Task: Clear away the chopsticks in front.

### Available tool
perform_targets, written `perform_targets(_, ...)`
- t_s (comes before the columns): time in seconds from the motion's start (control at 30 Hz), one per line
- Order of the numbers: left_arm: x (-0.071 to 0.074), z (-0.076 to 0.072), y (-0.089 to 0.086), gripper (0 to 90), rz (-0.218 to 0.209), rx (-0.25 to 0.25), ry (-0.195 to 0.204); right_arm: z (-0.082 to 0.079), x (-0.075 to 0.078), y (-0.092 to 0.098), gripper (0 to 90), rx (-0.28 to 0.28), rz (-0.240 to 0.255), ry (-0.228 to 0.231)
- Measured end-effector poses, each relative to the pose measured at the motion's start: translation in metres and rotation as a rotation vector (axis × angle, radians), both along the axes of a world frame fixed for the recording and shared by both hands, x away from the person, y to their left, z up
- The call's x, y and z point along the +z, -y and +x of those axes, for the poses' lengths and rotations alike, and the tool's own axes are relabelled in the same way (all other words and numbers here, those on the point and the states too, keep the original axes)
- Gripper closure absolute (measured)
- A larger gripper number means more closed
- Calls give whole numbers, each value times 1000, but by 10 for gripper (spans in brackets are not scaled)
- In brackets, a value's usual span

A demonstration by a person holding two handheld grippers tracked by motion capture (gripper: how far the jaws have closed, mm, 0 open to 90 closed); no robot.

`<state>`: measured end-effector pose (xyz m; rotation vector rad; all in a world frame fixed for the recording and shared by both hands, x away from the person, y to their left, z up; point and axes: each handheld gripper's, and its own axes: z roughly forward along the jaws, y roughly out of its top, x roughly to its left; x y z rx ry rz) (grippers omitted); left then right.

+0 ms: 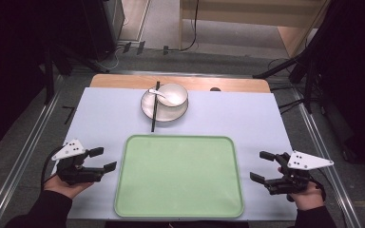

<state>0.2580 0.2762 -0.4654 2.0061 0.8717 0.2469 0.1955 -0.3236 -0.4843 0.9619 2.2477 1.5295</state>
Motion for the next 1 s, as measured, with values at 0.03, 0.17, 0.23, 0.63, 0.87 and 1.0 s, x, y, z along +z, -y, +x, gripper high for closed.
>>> perform_targets(0.03,0,0,0,241,-10,-3,-7,0,0,0,158,0,-2,-1)
perform_targets(0.17,0,1,-2,256,-21,-1,-16,1,0,0,158,2,-2,-1)
perform_targets(0.23,-1,1,-2,272,-19,-12,-4,1,0,0,158,3,-1,1)
perform_targets(0.63,0,0,-5,271,-13,15,8,1,0,0,158,3,0,-1)
perform_targets(0.87,1,0,-8,301,-23,20,15,1,0,0,158,3,-3,0)
perform_targets(1.0,3,1,-8,301,3,52,-1,1,0,0,158,2,-4,0)
